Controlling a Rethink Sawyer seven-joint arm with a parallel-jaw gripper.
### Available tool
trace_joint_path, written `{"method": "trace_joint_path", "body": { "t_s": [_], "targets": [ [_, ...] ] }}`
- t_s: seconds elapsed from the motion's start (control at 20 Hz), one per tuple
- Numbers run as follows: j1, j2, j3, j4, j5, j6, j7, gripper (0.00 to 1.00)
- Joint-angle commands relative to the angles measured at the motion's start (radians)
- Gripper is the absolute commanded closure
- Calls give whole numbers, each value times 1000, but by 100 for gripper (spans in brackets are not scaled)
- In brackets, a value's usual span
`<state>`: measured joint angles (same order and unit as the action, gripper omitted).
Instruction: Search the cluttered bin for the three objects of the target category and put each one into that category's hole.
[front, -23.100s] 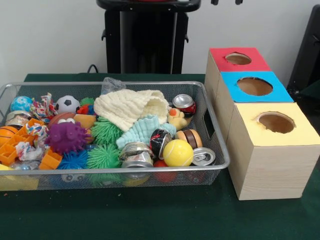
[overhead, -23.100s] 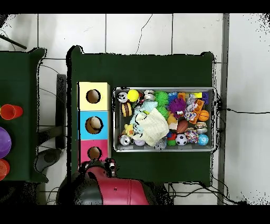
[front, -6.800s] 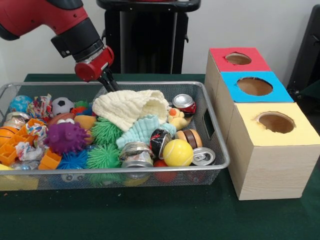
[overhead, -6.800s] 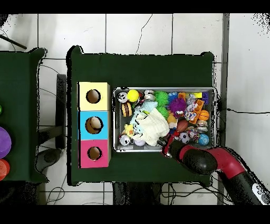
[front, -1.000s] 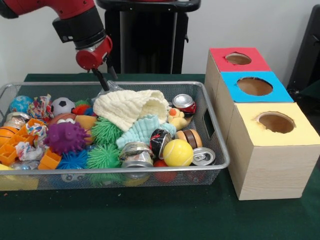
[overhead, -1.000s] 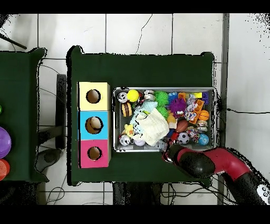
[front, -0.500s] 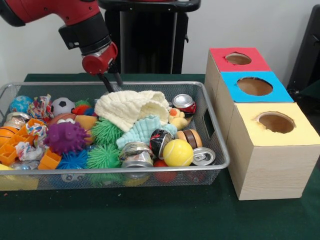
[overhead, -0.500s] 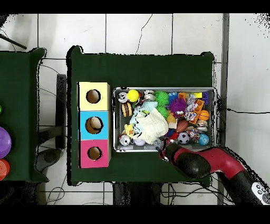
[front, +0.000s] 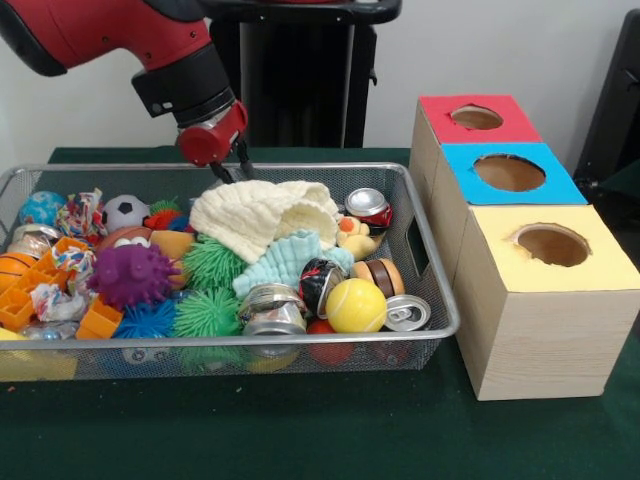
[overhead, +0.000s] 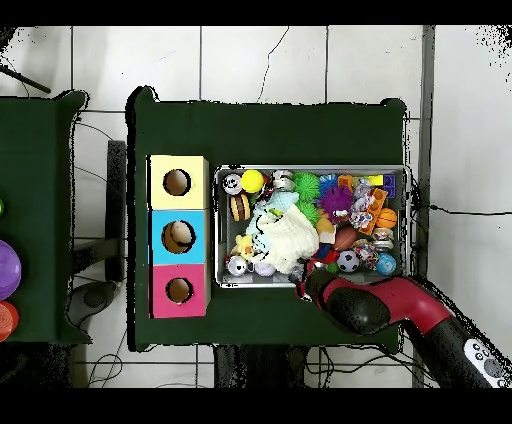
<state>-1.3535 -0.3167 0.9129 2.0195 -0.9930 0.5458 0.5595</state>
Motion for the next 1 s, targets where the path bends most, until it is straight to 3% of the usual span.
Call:
{"method": "trace_joint_path", "body": {
  "t_s": [0.05,1.0],
  "targets": [
    [-7,87,-68,-125,-53,45,-180,0],
    [-49,130,-79,-137,-35,67,-194,0]
  ]
}}
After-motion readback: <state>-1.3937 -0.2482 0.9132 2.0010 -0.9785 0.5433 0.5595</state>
